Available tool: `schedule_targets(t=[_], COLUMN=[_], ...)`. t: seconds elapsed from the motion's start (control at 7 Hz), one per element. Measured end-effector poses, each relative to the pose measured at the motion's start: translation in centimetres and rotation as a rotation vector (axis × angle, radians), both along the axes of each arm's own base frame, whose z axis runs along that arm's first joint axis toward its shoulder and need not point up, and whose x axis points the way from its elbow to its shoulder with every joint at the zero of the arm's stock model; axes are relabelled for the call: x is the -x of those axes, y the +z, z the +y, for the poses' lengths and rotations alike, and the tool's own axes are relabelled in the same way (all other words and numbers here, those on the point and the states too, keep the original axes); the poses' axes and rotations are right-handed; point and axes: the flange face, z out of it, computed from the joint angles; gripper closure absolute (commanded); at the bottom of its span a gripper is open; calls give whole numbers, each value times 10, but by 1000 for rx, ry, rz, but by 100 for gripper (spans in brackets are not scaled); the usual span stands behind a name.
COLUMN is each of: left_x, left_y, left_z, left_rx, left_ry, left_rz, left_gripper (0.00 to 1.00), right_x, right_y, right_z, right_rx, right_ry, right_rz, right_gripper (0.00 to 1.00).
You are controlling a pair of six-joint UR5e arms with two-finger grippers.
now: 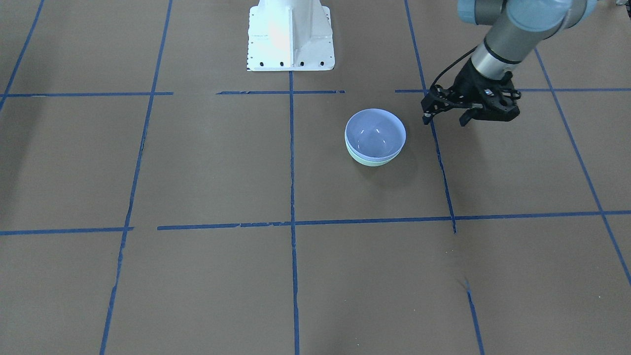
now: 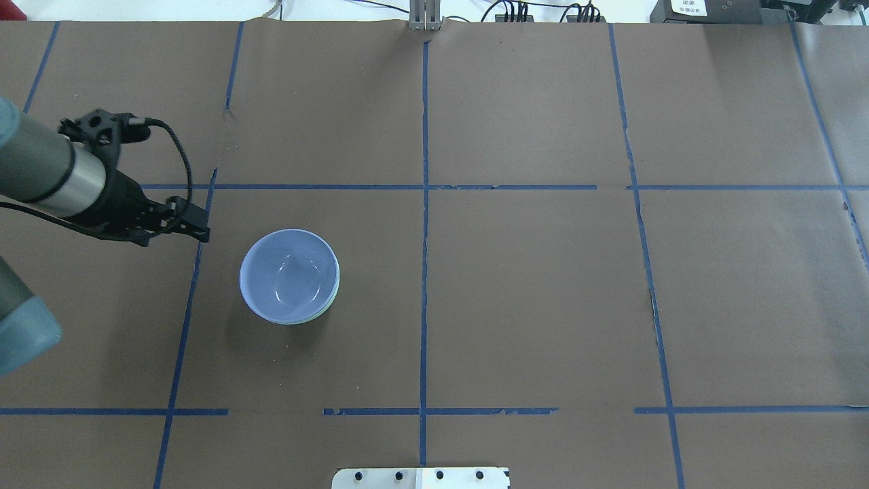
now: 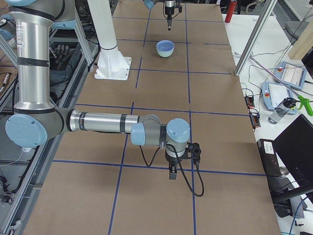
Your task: Stack blue bowl on green bowl
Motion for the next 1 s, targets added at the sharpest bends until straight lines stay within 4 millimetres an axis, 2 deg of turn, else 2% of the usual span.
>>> schedule_targets(t=[0.14,0.57,0.71,0.86,1.0], left_x=[55,216,269,316,345], left_y=[33,141,184,224,249], left_z=[-13,-28,-23,-7,12], left_rx=[-93,-255,-249,-206,-167], left_ry=[50,188,199,167,127], left_rz=[-40,-207,-232,-227,-213], left_gripper=[0,0,0,0,0], right_x=[0,0,0,0,0], right_y=[0,0,0,0,0], right_z=[0,0,0,0,0], right_rx=[0,0,0,1,1], right_ry=[0,0,0,0,0], right_rz=[0,0,0,1,1], right_gripper=[0,0,0,0,0])
